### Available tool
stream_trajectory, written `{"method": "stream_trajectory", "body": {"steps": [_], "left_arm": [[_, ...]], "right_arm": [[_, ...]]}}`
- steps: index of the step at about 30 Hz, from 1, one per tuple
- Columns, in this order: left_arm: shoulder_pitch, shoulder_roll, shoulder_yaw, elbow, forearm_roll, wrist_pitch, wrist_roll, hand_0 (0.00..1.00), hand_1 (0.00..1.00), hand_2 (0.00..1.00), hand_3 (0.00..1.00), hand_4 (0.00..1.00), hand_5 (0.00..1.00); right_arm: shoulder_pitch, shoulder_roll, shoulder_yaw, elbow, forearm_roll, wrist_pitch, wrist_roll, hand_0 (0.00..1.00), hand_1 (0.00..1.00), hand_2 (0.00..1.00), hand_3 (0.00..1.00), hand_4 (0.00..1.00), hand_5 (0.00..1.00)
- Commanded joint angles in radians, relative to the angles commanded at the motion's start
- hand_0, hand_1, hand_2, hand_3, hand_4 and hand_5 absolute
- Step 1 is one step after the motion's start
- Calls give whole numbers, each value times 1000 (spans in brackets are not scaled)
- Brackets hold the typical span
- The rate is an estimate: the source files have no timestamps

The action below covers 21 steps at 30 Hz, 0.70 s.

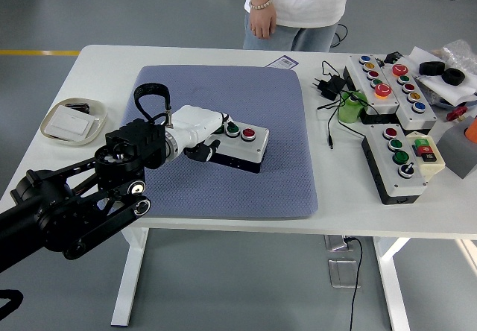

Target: Pick up the button,place it on the desk,press the button,press the button

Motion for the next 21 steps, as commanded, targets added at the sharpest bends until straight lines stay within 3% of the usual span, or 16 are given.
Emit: {"method": "stream_trajectory", "body": {"steps": [9,21], "left_arm": [[-4,-20,15,-34,-33,2,-4,31,2,31,830,380,2],[-13,-39,47,27,-40,-2,-5,31,2,32,831,381,2]], "right_arm": [[-1,-1,-2,0,0,-1,-1,643,509,546,587,234,345],[4,-2,-4,0,3,0,2,643,508,547,587,236,350]]}}
